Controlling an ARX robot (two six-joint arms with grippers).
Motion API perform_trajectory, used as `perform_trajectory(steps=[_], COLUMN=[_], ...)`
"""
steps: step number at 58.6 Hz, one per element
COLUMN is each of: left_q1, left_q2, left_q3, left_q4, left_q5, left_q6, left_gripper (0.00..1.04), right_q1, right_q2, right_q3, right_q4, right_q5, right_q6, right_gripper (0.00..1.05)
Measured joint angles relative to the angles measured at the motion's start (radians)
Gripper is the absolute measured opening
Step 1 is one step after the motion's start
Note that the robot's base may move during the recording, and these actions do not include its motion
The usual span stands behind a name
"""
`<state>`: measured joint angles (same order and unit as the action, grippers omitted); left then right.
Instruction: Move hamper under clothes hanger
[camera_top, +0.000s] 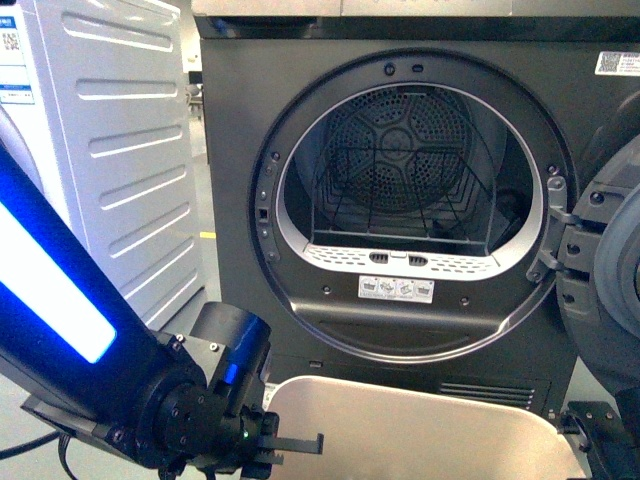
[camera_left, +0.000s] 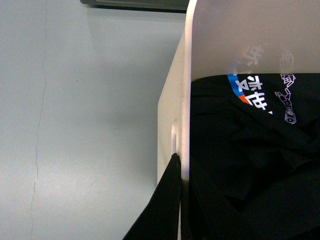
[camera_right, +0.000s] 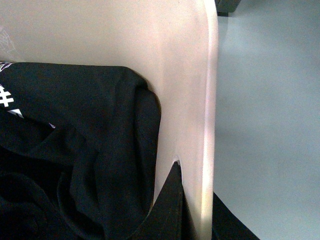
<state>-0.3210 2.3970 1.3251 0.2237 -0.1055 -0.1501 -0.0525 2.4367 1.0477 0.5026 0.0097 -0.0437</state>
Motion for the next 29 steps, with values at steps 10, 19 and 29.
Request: perform_trajectory(steps=[10, 19, 29], left_q1=[0.0, 0.0, 0.0], left_q2=[0.0, 0.0, 0.0], left_q3=[0.0, 0.0, 0.0], left_q4=[0.0, 0.0, 0.0], left_q5=[0.0, 0.0, 0.0], left_q6=[0.0, 0.0, 0.0], left_gripper=[0.04, 0.04, 0.04], right_q1=[0.0, 0.0, 0.0], right_q2=[0.0, 0.0, 0.0], right_q3=[0.0, 0.0, 0.0], right_q4=[0.0, 0.0, 0.0], right_q5=[0.0, 0.0, 0.0], right_q6=[0.0, 0.0, 0.0], right_gripper=[0.02, 0.02, 0.02])
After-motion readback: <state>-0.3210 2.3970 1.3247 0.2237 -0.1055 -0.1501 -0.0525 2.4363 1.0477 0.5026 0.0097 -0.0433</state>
